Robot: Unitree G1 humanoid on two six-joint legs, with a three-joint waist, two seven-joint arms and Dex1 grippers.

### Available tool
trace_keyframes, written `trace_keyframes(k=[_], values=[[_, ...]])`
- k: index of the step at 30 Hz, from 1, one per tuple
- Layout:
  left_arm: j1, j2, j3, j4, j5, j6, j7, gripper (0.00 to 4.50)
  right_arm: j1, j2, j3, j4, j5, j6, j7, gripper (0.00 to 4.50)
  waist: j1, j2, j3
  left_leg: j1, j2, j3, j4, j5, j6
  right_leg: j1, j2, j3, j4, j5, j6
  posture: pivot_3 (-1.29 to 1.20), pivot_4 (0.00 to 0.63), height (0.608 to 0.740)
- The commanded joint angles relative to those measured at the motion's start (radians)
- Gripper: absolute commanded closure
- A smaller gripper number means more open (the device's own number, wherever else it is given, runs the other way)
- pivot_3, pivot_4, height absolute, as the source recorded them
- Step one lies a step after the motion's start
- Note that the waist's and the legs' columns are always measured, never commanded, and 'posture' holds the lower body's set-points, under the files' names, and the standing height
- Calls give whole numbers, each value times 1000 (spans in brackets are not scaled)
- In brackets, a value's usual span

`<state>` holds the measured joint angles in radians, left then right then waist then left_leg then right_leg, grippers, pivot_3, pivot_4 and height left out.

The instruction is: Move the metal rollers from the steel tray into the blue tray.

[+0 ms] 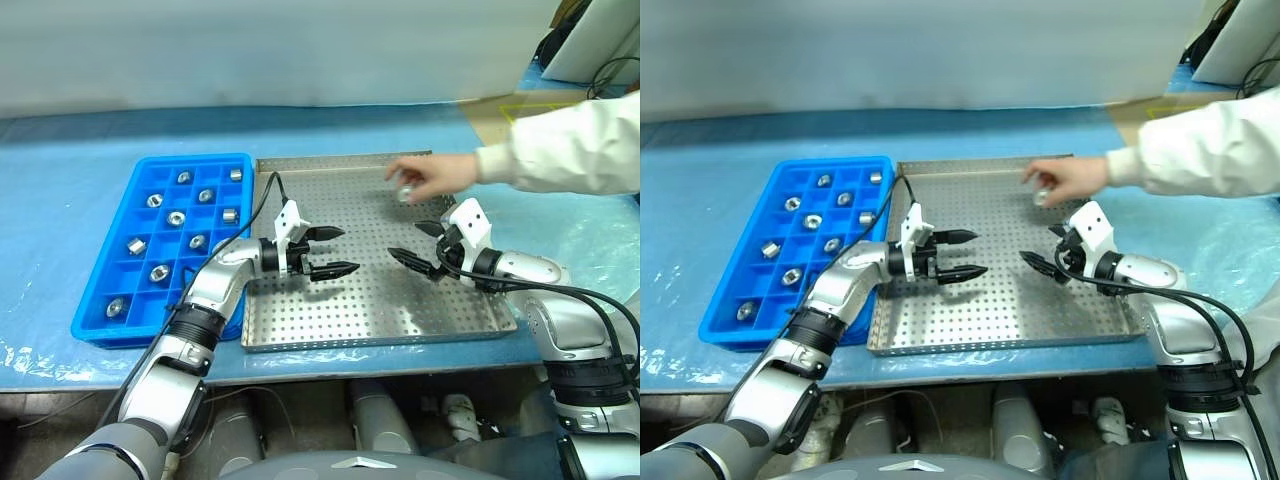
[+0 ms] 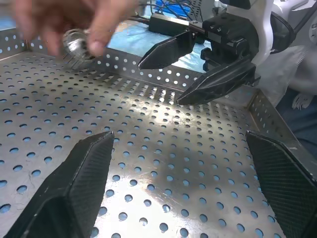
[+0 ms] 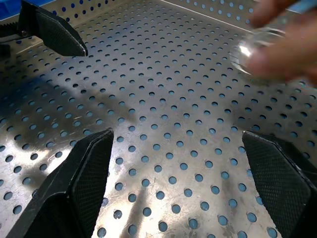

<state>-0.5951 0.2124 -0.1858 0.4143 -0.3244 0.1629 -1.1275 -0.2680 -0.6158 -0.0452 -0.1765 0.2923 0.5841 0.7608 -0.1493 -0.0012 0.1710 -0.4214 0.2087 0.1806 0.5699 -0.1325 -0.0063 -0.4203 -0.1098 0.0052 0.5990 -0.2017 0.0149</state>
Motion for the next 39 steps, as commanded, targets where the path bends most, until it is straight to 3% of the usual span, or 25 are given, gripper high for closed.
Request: trace_keyframes(k=[1, 14, 22, 28, 31, 37, 39], values=[[0, 12, 16, -52, -5, 11, 2, 22, -39, 15, -3, -13, -3, -34, -22, 143, 0, 0, 0, 0, 0, 0, 0, 0, 0, 0, 0, 0, 0, 0, 0, -531, 150, 740], [58, 71, 70, -170, -23, 65, 72, 22, -178, 96, 56, 129, 6, -58, 7, 143, 6, 0, 0, -3, 0, 0, 0, 0, 0, -3, 0, 0, 0, 0, 0, -395, 150, 740], [152, 133, 129, -288, -32, 98, 147, 22, -292, 175, 152, 269, -14, -90, 83, 143, 63, 0, 0, -3, 1, 0, -4, 1, -1, -4, 0, -1, 0, 0, -1, -247, 150, 740], [253, 161, 161, -410, -43, 133, 214, 22, -377, 207, 262, 523, -154, -157, 65, 143, 124, 0, 0, 1, 4, 0, -7, 3, -5, -4, 1, -2, 3, 0, -2, -166, 150, 740], [289, 173, 174, -459, -52, 152, 241, 0, -396, 220, 267, 600, -181, -194, 62, 684, 156, 0, 0, 1, 4, 1, -8, 4, -7, -4, 1, -2, 4, 0, -2, -128, 150, 740], [322, 191, 179, -505, -68, 172, 264, 0, -429, 248, 214, 612, -150, -223, 70, 2793, 167, 0, 0, 3, 5, 1, -9, 5, -9, -5, 1, -1, 6, -1, -2, -116, 150, 740], [324, 193, 182, -516, -73, 180, 272, 0, -436, 266, 182, 587, -113, -223, 78, 2813, 167, 0, 0, 2, 5, 1, -9, 5, -9, -6, 2, 0, 6, -1, -2, -113, 150, 740]])
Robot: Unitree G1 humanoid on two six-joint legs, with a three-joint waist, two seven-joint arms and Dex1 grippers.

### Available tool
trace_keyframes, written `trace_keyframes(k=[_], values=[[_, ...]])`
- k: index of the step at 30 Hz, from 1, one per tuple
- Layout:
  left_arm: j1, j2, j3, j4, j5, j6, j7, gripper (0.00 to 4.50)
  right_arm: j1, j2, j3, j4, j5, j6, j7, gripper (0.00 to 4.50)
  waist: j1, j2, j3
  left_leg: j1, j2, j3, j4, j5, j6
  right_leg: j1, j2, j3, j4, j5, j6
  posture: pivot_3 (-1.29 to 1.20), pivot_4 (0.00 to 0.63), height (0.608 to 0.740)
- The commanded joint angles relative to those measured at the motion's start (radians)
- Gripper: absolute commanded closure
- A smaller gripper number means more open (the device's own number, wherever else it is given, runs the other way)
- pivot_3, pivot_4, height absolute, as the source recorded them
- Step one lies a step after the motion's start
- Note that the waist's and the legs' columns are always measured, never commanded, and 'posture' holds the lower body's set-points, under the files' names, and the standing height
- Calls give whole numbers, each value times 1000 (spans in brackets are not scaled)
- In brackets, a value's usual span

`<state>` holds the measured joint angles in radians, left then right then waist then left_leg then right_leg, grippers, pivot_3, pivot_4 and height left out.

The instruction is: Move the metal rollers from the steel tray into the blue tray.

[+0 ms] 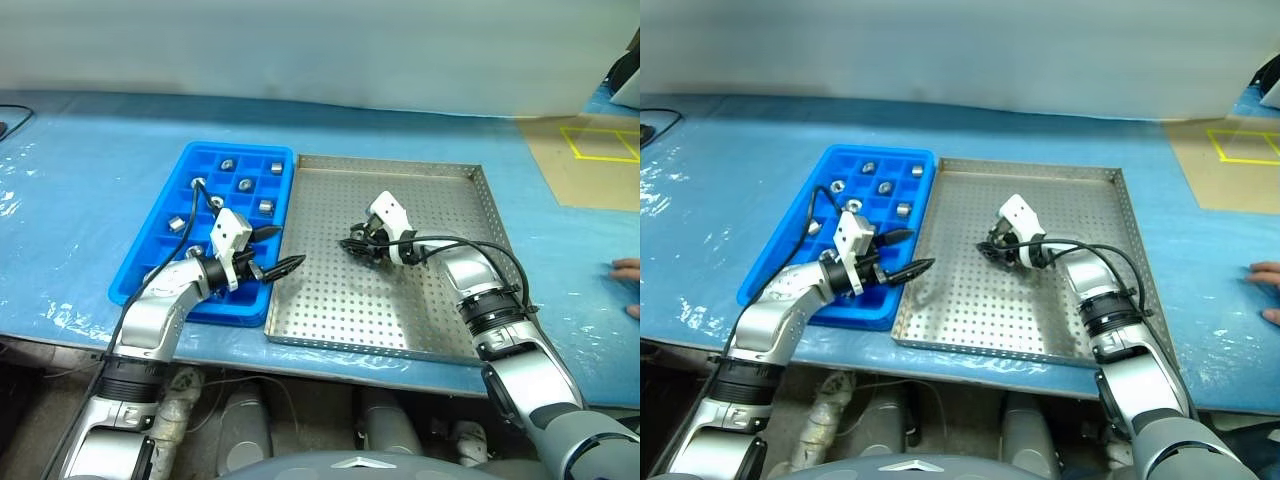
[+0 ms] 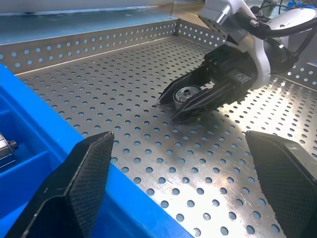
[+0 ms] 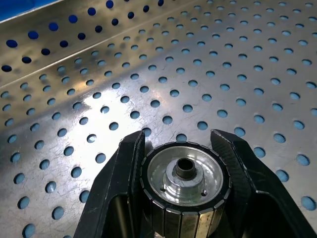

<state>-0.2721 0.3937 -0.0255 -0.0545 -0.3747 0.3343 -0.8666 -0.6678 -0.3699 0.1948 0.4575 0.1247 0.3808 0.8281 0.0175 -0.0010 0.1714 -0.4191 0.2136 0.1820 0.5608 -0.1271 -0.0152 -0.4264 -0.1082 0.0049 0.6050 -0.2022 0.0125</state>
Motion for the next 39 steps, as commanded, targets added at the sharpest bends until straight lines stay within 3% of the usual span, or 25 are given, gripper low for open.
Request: trace_keyframes(k=[1, 7, 12, 24, 32, 39], values=[[1, 14, 25, -51, -25, 11, 13, 0, -41, 34, -76, -61, 75, -19, 13, 2813, 0, 0, 0, 0, 0, 0, 0, 0, 0, -1, 0, 0, 0, 0, 0, -108, 150, 740], [28, 44, 67, -120, -67, 56, 34, 0, -103, 135, -150, -111, 197, 10, 40, 2813, 0, 0, 0, -4, 1, 0, -1, 1, -1, -6, 1, 0, 2, 0, 0, -50, 150, 740], [92, 75, 144, -199, -101, 92, 85, 0, -170, 206, -113, -94, 224, 18, 95, 2813, 6, 0, 0, -4, 2, 0, -2, 1, -2, -6, 1, 0, 2, -1, -1, 23, 150, 740], [369, 134, 305, -426, -163, 153, 188, 0, -194, 310, 53, 15, 116, -97, 203, 2813, 89, -1, 0, -5, 3, -3, -10, 4, -6, -8, 1, -4, 2, -2, -4, 226, 150, 740], [396, 139, 283, -460, -172, 164, 209, 0, -172, 293, 163, 78, -9, -185, 247, 2813, 104, -1, 0, -6, 4, -6, -15, 6, -11, -9, 3, -4, 2, -3, -5, 220, 150, 740], [281, 113, 151, -396, -149, 163, 187, 0, -180, 282, 77, 85, 5, -176, 157, 538, 107, -1, 0, -5, 7, -6, -15, 8, -13, -8, 6, -3, 3, -3, -6, 129, 150, 740]])
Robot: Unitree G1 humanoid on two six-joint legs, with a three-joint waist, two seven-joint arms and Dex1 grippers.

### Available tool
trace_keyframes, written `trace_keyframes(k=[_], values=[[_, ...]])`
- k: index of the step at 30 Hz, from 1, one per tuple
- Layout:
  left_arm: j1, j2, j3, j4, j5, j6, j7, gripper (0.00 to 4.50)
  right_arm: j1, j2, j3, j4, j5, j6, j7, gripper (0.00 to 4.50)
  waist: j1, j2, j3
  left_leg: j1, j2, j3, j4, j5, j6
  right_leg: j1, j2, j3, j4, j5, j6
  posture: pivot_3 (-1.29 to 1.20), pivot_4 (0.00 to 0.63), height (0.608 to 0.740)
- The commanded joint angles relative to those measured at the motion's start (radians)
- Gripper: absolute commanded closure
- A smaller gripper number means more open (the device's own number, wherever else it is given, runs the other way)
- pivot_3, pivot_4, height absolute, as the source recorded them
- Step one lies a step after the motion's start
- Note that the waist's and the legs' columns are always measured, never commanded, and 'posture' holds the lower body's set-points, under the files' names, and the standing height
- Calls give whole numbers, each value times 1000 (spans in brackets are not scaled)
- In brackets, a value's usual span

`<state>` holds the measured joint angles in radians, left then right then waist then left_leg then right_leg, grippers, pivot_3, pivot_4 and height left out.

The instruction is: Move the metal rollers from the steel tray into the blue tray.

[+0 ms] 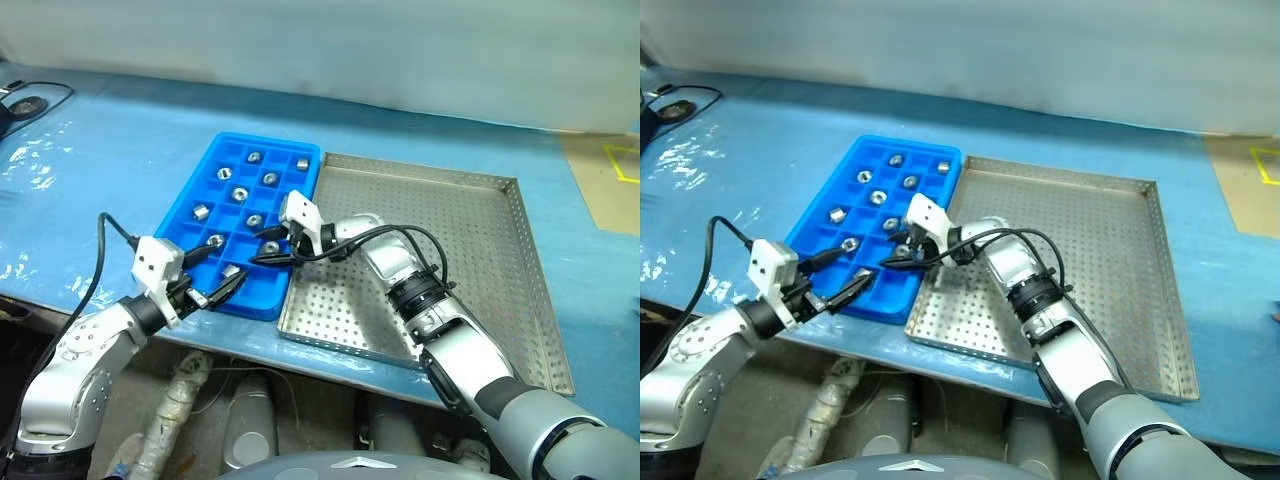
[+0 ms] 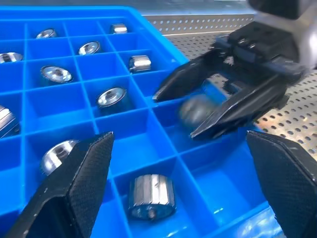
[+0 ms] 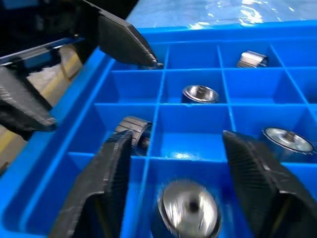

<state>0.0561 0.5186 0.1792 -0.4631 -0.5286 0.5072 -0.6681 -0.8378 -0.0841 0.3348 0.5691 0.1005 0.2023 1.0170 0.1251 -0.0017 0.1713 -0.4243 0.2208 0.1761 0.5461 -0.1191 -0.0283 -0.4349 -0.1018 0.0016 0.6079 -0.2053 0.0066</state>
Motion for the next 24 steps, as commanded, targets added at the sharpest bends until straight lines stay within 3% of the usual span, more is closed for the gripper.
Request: trace_keyframes(k=[1, 7, 15, 24], values=[[-70, -17, -72, 28, 7, -12, -17, 0, -10, -11, -86, -30, 37, 2, -45, 233, -2, 0, 0, 0, 0, 0, 0, 0, 0, 0, 1, 0, 0, 0, 0, 102, 150, 740], [-221, -39, -164, 161, 27, -52, -83, 0, 42, -102, -199, -117, 73, 6, -93, 233, -11, 0, 0, 3, 4, 0, 0, 3, -5, 0, 9, 1, 2, 2, -3, -41, 150, 740], [-398, -91, -218, 393, 79, -170, -174, 0, 264, -239, -337, -408, 131, 62, -184, 233, -63, -1, -1, 5, 4, 1, 1, 4, -5, 1, 10, 2, 1, 2, -3, -208, 150, 740], [-484, -167, -220, 523, 120, -276, -188, 0, 456, -260, -380, -658, 190, 151, -276, 233, -111, -1, -1, 7, 4, 2, 2, 4, -4, 2, 11, 3, 1, 3, -4, -268, 150, 740]])
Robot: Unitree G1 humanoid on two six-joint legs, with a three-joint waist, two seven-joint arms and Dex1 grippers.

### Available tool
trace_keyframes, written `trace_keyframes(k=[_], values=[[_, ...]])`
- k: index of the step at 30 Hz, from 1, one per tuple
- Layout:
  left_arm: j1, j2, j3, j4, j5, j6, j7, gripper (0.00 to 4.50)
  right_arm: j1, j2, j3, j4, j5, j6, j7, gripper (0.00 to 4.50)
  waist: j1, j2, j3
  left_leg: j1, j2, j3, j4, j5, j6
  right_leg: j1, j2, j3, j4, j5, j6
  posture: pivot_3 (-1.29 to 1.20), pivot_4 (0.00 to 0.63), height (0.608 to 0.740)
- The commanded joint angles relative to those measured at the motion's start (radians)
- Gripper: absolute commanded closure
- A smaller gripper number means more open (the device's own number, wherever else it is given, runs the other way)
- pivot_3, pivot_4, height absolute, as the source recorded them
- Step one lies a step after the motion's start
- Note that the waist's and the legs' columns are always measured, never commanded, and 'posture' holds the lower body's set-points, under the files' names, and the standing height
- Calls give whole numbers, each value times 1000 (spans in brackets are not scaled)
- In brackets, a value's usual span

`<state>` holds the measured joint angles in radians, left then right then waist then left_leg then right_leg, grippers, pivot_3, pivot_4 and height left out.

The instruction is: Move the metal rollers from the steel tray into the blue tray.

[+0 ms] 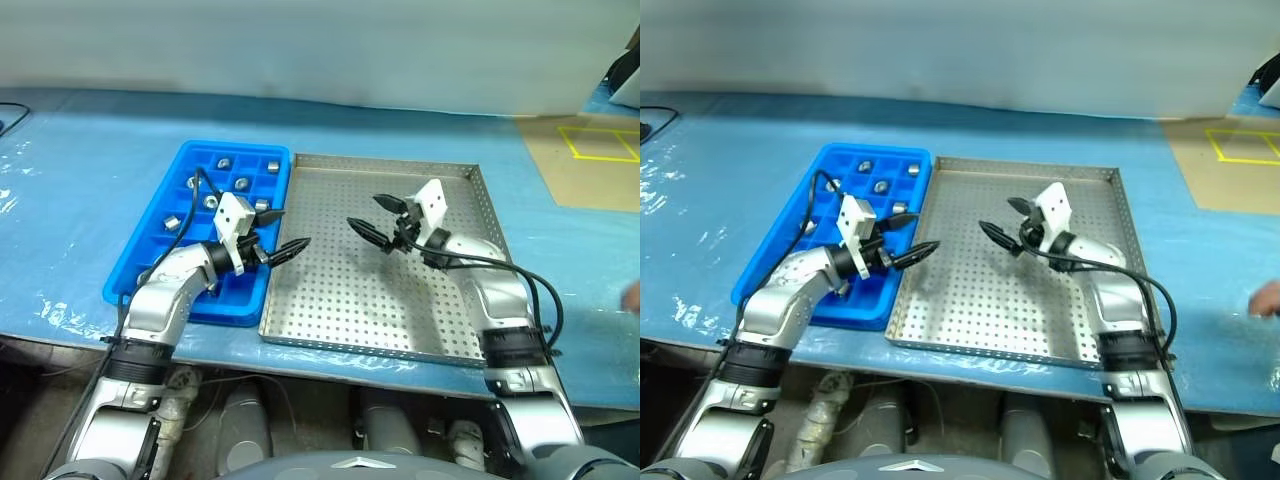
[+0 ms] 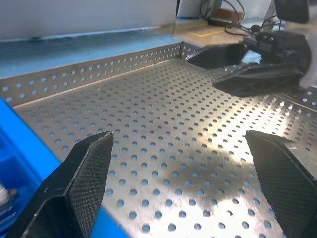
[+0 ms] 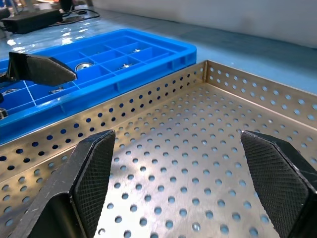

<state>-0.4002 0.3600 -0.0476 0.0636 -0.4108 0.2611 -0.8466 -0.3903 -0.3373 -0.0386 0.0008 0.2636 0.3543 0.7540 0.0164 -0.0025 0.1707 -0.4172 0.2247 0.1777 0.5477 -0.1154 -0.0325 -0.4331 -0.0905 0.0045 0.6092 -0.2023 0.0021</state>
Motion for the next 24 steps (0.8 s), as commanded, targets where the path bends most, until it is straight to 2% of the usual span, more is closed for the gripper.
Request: trace_keyframes(k=[1, 19, 24], values=[[-30, -11, 7, -2, 3, -31, -10, 0, 13, -7, -1, -98, 25, -1, -17, 233, -4, 0, 0, 0, 0, 0, 0, 0, 0, 0, 0, 0, 0, 0, 0, -269, 150, 740], [12, -37, 79, -133, -61, 66, 106, 0, -76, -18, 128, 105, -82, -125, 14, 233, 4, 0, 0, 3, 1, 0, 0, 0, 0, 3, 0, -1, 0, 1, -1, -158, 150, 740], [14, -25, 77, -146, -38, 71, 137, 0, -73, -13, 141, 120, -84, -139, 20, 233, 7, 0, 0, 3, 0, 0, 0, 0, 0, 3, 0, -1, 0, 1, -1, -156, 150, 740]])
